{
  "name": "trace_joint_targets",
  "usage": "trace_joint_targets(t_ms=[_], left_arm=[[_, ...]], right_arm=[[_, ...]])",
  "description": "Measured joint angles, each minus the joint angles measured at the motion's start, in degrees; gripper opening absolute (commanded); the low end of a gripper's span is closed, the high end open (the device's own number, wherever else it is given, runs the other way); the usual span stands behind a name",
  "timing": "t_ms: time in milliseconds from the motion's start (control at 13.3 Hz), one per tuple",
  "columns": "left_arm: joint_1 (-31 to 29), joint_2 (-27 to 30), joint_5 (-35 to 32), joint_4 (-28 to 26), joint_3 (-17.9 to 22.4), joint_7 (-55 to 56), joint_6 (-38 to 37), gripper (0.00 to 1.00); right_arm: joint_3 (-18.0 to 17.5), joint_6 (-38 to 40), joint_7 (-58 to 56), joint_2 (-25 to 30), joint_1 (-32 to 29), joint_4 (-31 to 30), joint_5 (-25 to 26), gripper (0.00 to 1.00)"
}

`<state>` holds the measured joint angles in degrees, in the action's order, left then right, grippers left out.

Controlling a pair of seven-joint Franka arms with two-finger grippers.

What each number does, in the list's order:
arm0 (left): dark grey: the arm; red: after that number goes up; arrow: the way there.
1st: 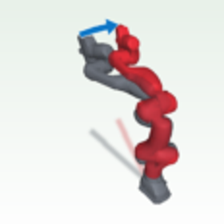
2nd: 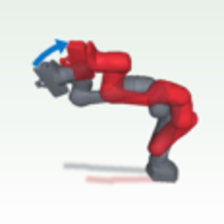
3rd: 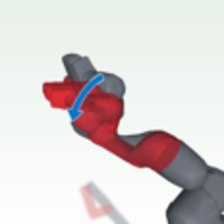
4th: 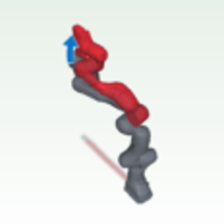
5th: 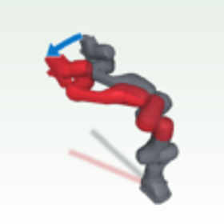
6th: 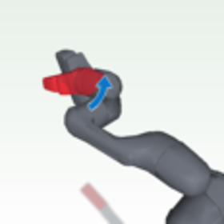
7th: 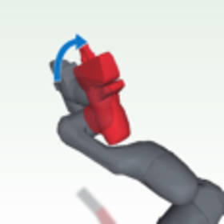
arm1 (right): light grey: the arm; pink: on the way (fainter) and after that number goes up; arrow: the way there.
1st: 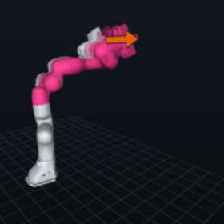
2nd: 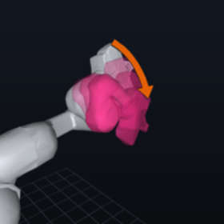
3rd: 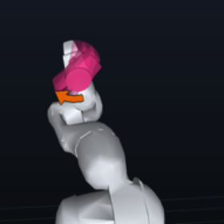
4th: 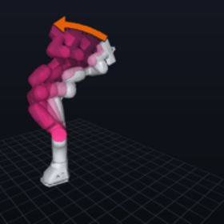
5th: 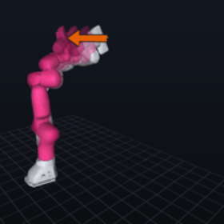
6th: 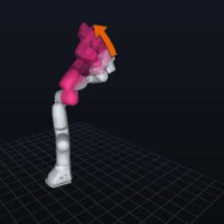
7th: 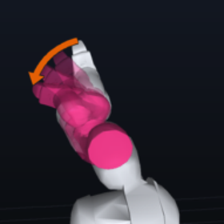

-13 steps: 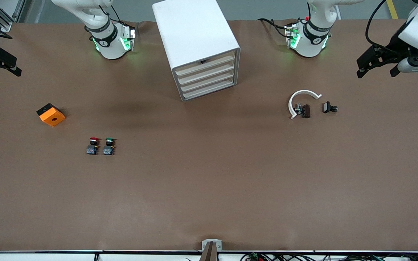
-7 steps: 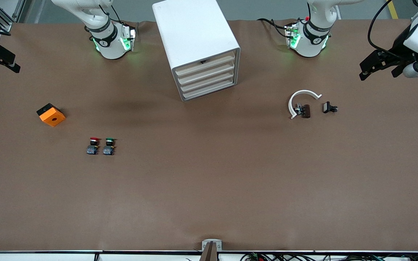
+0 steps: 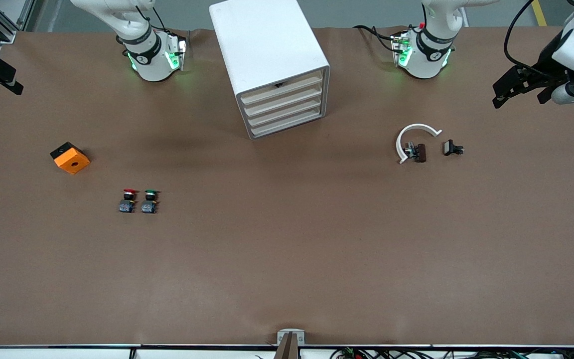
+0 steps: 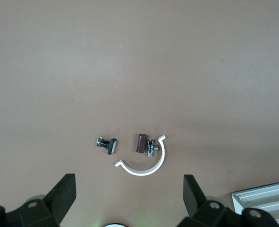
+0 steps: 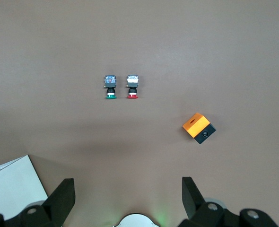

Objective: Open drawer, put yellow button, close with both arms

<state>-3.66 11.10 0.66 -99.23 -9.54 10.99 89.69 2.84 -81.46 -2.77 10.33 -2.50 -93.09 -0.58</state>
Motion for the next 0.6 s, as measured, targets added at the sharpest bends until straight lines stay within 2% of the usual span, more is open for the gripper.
trace_joint_targets(t_ms=[602], left_arm=[[0.1, -2.2, -1.5, 1.9, -0.1, 0.0, -0.2, 1.0]], right_arm=[[0.3, 0.2, 0.0, 0.0, 0.0, 0.0, 0.0, 1.0]])
